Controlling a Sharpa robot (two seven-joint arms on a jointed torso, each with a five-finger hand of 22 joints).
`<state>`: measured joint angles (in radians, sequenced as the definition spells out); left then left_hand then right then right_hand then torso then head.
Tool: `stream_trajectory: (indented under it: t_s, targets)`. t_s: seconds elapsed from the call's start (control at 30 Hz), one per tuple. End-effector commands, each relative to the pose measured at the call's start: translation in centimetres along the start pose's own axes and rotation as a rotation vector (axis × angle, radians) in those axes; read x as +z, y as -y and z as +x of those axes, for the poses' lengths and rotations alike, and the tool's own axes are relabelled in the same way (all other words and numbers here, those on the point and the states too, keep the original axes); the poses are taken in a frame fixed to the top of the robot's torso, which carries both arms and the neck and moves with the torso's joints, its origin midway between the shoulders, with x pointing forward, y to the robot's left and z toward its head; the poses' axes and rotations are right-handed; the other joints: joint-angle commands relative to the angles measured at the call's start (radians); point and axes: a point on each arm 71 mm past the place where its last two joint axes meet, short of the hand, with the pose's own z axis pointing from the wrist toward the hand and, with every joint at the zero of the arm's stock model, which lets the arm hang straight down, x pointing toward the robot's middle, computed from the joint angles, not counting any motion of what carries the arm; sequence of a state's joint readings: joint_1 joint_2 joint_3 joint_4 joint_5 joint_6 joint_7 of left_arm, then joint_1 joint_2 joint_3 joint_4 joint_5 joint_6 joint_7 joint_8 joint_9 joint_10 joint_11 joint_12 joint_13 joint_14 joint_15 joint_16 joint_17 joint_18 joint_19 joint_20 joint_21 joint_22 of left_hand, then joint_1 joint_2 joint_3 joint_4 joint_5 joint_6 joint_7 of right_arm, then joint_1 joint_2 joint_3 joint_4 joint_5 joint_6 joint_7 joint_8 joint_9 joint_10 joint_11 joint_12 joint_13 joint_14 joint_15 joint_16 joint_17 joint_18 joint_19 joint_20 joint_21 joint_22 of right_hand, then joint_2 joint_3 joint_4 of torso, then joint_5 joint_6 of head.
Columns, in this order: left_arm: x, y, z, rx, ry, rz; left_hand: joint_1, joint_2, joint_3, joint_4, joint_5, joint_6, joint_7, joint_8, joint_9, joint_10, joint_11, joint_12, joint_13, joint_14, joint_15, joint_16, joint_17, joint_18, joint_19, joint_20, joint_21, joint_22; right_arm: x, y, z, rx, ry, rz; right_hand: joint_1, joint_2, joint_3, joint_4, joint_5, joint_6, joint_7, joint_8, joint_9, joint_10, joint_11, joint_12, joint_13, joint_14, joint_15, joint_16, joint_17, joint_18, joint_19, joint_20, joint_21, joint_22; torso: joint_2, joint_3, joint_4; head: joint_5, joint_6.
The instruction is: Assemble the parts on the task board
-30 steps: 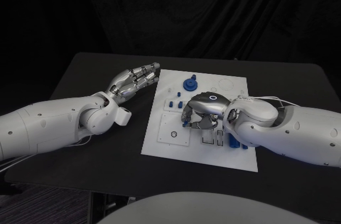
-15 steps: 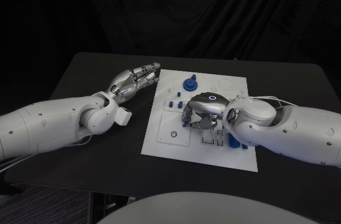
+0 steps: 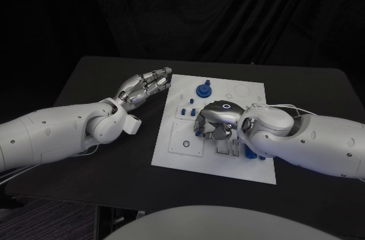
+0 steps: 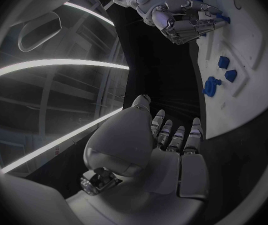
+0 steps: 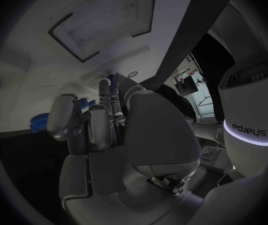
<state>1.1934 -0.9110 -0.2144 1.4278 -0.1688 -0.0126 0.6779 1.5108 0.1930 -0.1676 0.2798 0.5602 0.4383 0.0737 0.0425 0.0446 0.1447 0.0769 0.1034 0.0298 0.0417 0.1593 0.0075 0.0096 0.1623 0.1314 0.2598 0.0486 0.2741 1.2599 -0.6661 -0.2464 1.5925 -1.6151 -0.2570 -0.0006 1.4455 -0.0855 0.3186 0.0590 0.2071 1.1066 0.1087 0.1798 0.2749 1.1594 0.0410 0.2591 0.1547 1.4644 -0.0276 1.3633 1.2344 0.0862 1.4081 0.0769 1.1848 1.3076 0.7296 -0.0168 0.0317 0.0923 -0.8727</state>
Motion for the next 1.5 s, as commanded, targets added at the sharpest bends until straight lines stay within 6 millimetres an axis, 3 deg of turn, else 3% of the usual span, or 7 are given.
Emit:
stream_trajectory:
  t_s: [0.03, 0.5, 0.6, 0.7, 0.8, 1.13, 1.5]
  targets:
    - [0.0, 0.4, 0.2, -0.014, -0.013, 0.067, 0.01, 0.0, 0.003, -0.005, 0.006, 0.003, 0.008, 0.004, 0.001, 0.0, 0.007, 0.001, 0.001, 0.002, 0.008, 0.006, 0.002, 0.011, 0.002, 0.009, 0.005, 0.001, 0.0, 0.0, 0.3, 0.0, -0.016, 0.003, -0.001, 0.013, 0.003, -0.003, 0.004, 0.007, -0.004, 0.004, 0.053, 0.002, 0.009, -0.006, -0.002, 0.009, 0.005, -0.002, -0.001, -0.007, 0.004, 0.005, -0.006, 0.158, 0.0, 0.0001, -0.0005, 0.001, 0.0]
    - [0.0, 0.3, 0.1, -0.013, -0.013, 0.057, 0.01, 0.001, 0.004, -0.005, 0.005, 0.001, 0.011, 0.004, 0.001, -0.002, 0.007, -0.001, 0.0, 0.001, 0.01, 0.006, 0.001, 0.011, 0.002, 0.011, 0.005, 0.0, 0.0, 0.0, 0.4, 0.001, -0.025, 0.006, -0.004, 0.013, 0.002, -0.003, 0.004, -0.009, 0.001, -0.007, 0.051, -0.002, 0.013, -0.014, -0.004, 0.006, 0.008, -0.005, -0.006, -0.006, 0.001, 0.008, -0.012, 0.156, 0.0, 0.0004, -0.0004, 0.0, 0.0]
    - [0.0, 0.3, 0.1, -0.014, -0.013, 0.055, 0.011, 0.002, 0.004, -0.005, 0.005, 0.003, 0.013, 0.004, 0.001, -0.003, 0.007, -0.001, 0.0, 0.001, 0.011, 0.006, 0.001, 0.011, 0.003, 0.012, 0.006, 0.0, 0.0, 0.0, 0.5, 0.0, -0.041, 0.013, -0.029, -0.001, 0.004, 0.012, 0.005, -0.143, 0.0, -0.09, 0.015, -0.065, 0.037, -0.047, -0.014, -0.01, 0.03, -0.024, -0.034, 0.0, -0.02, 0.022, -0.053, 0.146, 0.0, 0.0006, -0.0003, 0.001, 0.0]
    - [0.0, 0.2, 0.1, -0.015, -0.014, 0.053, 0.012, 0.003, 0.005, -0.005, 0.004, 0.01, 0.018, 0.005, 0.002, -0.005, 0.007, -0.002, 0.0, 0.001, 0.013, 0.006, 0.001, 0.012, 0.003, 0.014, 0.006, -0.001, 0.0, 0.1, 0.6, 0.0, -0.055, 0.02, -0.037, -0.01, 0.007, 0.017, 0.005, -0.186, -0.001, -0.115, -0.003, -0.099, 0.047, -0.059, -0.017, -0.018, 0.036, -0.03, -0.043, 0.002, -0.028, 0.03, -0.067, 0.143, 0.0, 0.0008, -0.0003, 0.0, 0.0]
    - [0.0, 0.2, 0.1, -0.015, -0.014, 0.052, 0.012, 0.003, 0.006, -0.005, 0.004, 0.017, 0.022, 0.006, 0.003, -0.005, 0.006, -0.001, 0.0, 0.001, 0.014, 0.006, 0.001, 0.012, 0.003, 0.015, 0.006, -0.001, 0.0, 0.1, 0.7, -0.001, -0.063, 0.023, -0.052, -0.027, 0.001, 0.024, 0.004, -0.288, -0.029, -0.119, -0.037, -0.191, 0.063, -0.091, -0.028, -0.035, 0.031, -0.046, -0.068, 0.011, -0.049, 0.032, -0.106, 0.133, 0.0, 0.0008, -0.0007, 0.002, 0.0]
    - [0.0, 0.2, 0.1, -0.016, -0.016, 0.05, 0.015, 0.003, 0.009, -0.004, 0.004, 0.081, 0.042, 0.021, 0.011, -0.005, 0.012, -0.001, 0.0, 0.001, 0.015, 0.006, 0.001, 0.013, 0.005, 0.018, 0.006, -0.004, -0.2, 0.3, 0.7, 0.0, -0.058, 0.026, -0.062, -0.031, -0.047, 0.028, 0.003, -0.384, -0.05, -0.115, -0.082, -0.306, 0.065, -0.09, -0.027, -0.061, 0.029, -0.068, -0.104, 0.02, -0.075, 0.031, -0.161, 0.121, -0.001, 0.0004, -0.0008, 0.004, 0.0]
    - [-0.3, 0.2, -0.2, -0.015, -0.011, 0.047, 0.015, 0.002, 0.008, -0.004, 0.004, 0.09, 0.045, 0.022, 0.011, -0.003, 0.016, 0.001, 0.001, 0.002, 0.014, 0.006, 0.002, 0.013, 0.005, 0.019, 0.006, -0.004, -2.2, 0.8, -1.4, -0.008, 0.056, 0.022, -0.059, -0.029, -0.082, 0.042, 0.004, -0.347, -0.031, -0.096, -0.091, -0.362, 0.066, -0.054, -0.015, -0.081, 0.031, -0.082, -0.128, 0.025, -0.094, 0.034, -0.202, 0.114, -0.001, 0.0007, 0.0, 0.004, 0.0]
